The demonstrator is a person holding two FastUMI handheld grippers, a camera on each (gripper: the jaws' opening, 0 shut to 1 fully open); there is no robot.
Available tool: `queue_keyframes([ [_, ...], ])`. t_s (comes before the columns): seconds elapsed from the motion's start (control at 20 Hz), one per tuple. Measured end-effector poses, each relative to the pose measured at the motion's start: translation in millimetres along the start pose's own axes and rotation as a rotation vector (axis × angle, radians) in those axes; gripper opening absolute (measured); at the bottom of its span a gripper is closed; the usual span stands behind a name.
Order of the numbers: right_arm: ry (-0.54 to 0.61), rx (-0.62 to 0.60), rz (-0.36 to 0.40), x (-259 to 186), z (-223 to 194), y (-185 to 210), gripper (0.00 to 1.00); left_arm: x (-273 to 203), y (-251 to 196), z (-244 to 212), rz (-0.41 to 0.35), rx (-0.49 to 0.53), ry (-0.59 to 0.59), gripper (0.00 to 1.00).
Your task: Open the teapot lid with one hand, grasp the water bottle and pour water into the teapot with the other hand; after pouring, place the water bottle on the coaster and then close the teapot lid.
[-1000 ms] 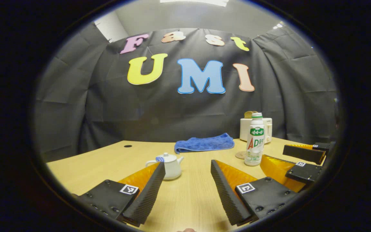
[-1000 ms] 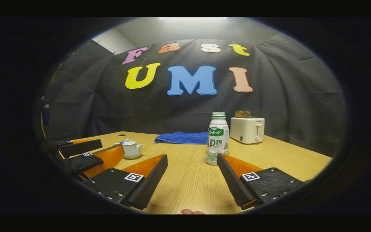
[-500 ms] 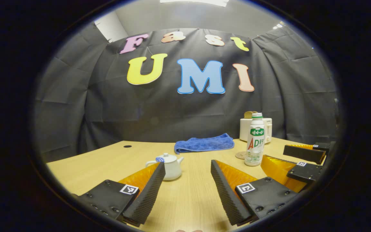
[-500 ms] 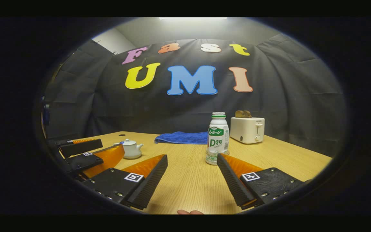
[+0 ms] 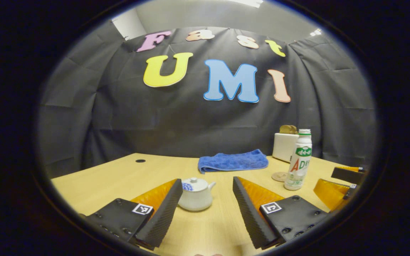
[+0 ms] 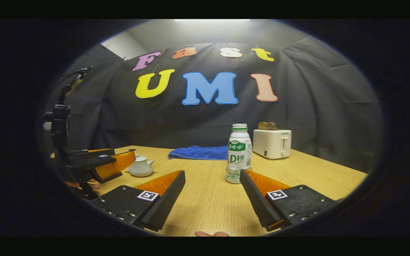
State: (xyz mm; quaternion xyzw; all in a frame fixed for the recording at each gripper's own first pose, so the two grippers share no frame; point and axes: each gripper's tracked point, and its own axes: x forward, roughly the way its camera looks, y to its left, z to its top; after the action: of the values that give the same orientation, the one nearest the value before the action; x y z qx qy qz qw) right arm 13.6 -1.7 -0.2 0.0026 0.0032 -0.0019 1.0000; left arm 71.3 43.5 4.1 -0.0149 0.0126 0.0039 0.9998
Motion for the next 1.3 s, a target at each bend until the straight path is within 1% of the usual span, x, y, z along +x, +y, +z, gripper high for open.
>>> queue_keyframes([
  [0.15, 0.019, -0.002, 0.025, 4.9, -2.3, 3.8, 0.95, 35.2, 11.8, -5.1, 0.016, 0.031, 0.038, 0.99],
  [0.3, 0.013, 0.031, 0.022, 5.4, -1.0, -0.9, 0.95, 61.7, 25.2, -13.5, 0.041, 0.011, 0.076, 0.99],
  [0.45, 0.011, 0.047, 0.025, 5.5, -0.1, -2.2, 0.95, 79.1, 26.7, -21.2, 0.038, 0.06, 0.113, 0.98],
  [0.5, 0.011, 0.048, 0.025, 5.7, -0.6, -2.1, 0.95, 83.6, 27.0, -25.9, 0.035, 0.063, 0.126, 0.92],
  [0.55, 0.011, 0.051, 0.024, 5.9, -0.1, -3.0, 0.95, 86.6, 25.7, -29.3, 0.032, 0.059, 0.134, 0.98],
  [0.6, 0.01, 0.053, 0.026, 5.9, 0.0, -2.8, 0.95, 86.4, 27.3, -32.4, 0.038, 0.052, 0.134, 0.96],
  [0.7, 0.013, 0.064, 0.028, 6.1, -0.8, -3.7, 0.95, 91.0, 31.3, -30.2, 0.04, 0.045, 0.133, 0.83],
  [0.75, 0.014, 0.069, 0.026, 6.3, -0.2, -4.7, 0.95, 92.3, 34.8, -28.2, 0.054, 0.05, 0.125, 0.8],
  [0.8, 0.017, 0.074, 0.025, 6.3, -0.9, -5.1, 0.95, 95.4, 35.7, -27.5, 0.055, 0.055, 0.121, 0.66],
  [0.9, 0.026, 0.079, 0.025, 8.0, -2.1, -5.9, 0.95, 95.4, 28.6, -28.1, 0.027, 0.071, 0.123, 0.39],
  [1.0, 0.048, 0.07, 0.024, 11.0, -5.6, -8.3, 0.95, 97.7, 28.6, -27.8, 0.016, 0.071, 0.114, 0.25],
  [1.05, 0.056, 0.063, 0.019, 12.6, -6.0, -11.9, 0.95, 97.2, 30.4, -25.4, 0.012, 0.049, 0.105, 0.18],
  [1.1, 0.061, 0.062, 0.017, 15.7, -7.0, -15.0, 0.95, 96.9, 32.2, -24.1, 0.008, 0.015, 0.096, 0.19],
  [1.2, 0.07, 0.078, 0.005, 26.0, -7.7, -23.2, 0.95, 91.9, 35.3, -15.7, 0.003, -0.025, 0.076, 0.18],
  [1.25, 0.089, 0.081, -0.003, 31.8, -10.7, -27.2, 0.95, 87.3, 36.0, -8.0, 0.003, -0.034, 0.059, 0.14],
  [1.3, 0.106, 0.075, -0.016, 38.0, -13.2, -31.6, 0.95, 82.4, 36.0, -0.6, 0.005, -0.035, 0.031, 0.17],
])
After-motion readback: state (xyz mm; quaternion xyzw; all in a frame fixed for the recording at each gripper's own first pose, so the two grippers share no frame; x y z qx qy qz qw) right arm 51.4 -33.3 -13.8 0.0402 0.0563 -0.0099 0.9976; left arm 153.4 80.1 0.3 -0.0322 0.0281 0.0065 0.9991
